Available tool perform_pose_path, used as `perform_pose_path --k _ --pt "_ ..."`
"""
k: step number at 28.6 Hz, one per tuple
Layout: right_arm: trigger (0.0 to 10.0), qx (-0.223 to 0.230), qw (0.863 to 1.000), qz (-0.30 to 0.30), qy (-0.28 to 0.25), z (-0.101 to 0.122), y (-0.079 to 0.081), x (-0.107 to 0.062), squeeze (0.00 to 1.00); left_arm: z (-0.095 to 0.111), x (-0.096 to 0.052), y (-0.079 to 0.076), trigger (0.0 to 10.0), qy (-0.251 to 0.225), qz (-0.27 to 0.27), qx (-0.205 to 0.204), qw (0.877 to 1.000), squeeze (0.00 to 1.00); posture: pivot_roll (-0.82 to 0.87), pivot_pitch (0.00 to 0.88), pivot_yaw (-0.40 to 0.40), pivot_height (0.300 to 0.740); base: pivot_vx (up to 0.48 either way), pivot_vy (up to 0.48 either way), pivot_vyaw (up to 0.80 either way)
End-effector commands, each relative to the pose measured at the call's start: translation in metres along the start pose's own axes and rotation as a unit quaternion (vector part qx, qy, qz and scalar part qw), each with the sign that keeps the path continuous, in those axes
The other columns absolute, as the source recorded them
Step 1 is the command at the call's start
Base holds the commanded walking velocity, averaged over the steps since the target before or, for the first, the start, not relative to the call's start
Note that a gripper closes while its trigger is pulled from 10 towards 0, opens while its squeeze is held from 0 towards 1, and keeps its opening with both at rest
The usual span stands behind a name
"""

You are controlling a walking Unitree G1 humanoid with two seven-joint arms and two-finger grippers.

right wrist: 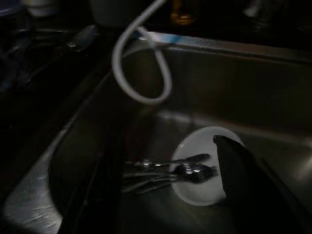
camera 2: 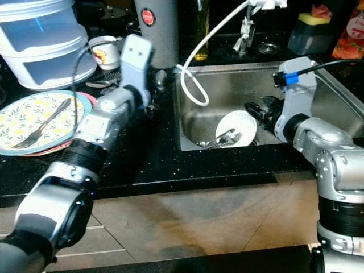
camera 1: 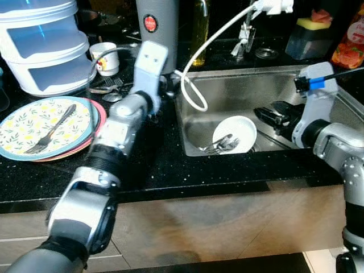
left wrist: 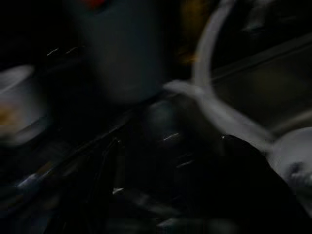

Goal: Kitchen organization

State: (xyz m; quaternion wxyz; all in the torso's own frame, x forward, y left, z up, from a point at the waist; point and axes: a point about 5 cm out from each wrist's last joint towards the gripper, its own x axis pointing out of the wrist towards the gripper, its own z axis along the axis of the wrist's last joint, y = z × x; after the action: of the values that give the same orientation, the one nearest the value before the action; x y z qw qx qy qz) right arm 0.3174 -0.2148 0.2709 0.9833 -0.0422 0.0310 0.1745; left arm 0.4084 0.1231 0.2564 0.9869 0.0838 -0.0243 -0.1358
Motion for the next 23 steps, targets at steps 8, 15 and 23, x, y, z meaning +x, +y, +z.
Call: perform_pose_path --k 8,15,23 --pt "10.0 -0.013 0.995 0.02 -0.101 0.025 0.022 0.017 0.0 -0.029 -0.001 0.017 10.0 0.088 0.047 -0.119 0.988 0.0 -0.02 0.048 0.031 0.74 0.0 0.0 0.0" --pt "10.0 0.009 0.989 -0.006 -0.149 0.035 0.026 0.017 0.0 -0.026 0.001 -0.004 10.0 0.123 -0.006 -0.258 0.958 0.0 -0.03 0.054 0.041 0.74 0.0 0.0 0.0" --pt "10.0 0.024 0.986 -0.033 -0.162 0.033 0.023 0.015 0.0 -0.069 -0.004 -0.022 10.0 0.197 0.056 -0.136 0.969 0.0 -0.03 0.057 0.045 0.74 0.0 0.0 0.0"
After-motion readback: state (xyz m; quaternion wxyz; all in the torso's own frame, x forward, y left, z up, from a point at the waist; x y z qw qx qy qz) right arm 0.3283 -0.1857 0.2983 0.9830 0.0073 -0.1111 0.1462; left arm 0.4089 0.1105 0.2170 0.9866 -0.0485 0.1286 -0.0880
